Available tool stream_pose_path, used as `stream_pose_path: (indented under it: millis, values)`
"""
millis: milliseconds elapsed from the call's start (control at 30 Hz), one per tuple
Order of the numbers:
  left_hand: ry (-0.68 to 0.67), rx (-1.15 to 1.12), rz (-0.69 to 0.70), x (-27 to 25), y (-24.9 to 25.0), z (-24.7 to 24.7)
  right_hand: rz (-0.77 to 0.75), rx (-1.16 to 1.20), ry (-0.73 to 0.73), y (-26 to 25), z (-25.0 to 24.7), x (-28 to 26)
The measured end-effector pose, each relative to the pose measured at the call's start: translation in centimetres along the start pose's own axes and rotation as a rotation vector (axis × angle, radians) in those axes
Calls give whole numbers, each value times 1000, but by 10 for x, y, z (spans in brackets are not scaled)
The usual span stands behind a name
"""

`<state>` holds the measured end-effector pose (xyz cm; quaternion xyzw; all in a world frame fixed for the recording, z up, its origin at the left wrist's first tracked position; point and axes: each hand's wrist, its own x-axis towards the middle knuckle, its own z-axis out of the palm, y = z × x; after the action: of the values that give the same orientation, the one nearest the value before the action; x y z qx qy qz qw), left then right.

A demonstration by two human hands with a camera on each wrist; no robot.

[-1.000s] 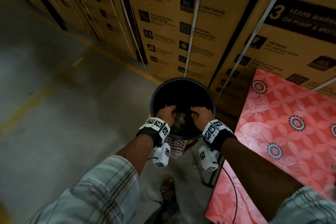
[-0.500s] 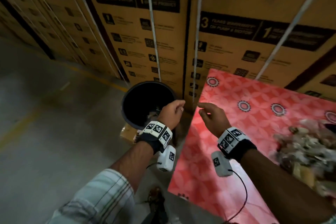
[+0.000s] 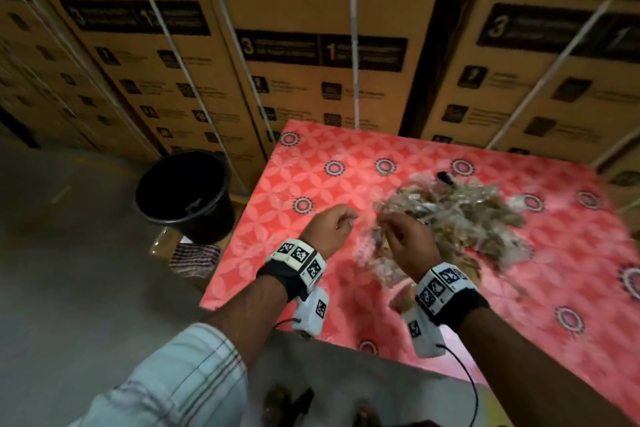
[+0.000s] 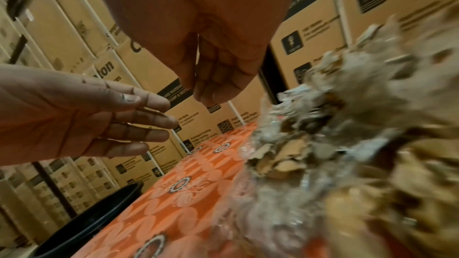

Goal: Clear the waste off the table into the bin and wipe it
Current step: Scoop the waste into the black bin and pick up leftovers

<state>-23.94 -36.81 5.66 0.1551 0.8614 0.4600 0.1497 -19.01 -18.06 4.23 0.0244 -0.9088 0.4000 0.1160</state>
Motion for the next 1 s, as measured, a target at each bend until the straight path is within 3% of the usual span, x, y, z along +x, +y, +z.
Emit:
stream_pose_path:
  millis: [133,367,500,700,833,1000]
  values:
    - [-103,84,26,0,21,31,37,-88,54,20,-26,-34]
    - [-216,264,219,-15,23,84,28,-253,75,45,-49,-86]
    - [-192,366,249,-23,15,108,133,-372,44,61,-51,-112]
    - [-124,620,314,-35,5,129,89,-712,-41,64,-44,-129]
    - [11,783,206,-35,4,137,182,-802,-153,64,-42,-126]
    - [-22,741,50,-34,0,147,265,-729,-268,75,-35,-119]
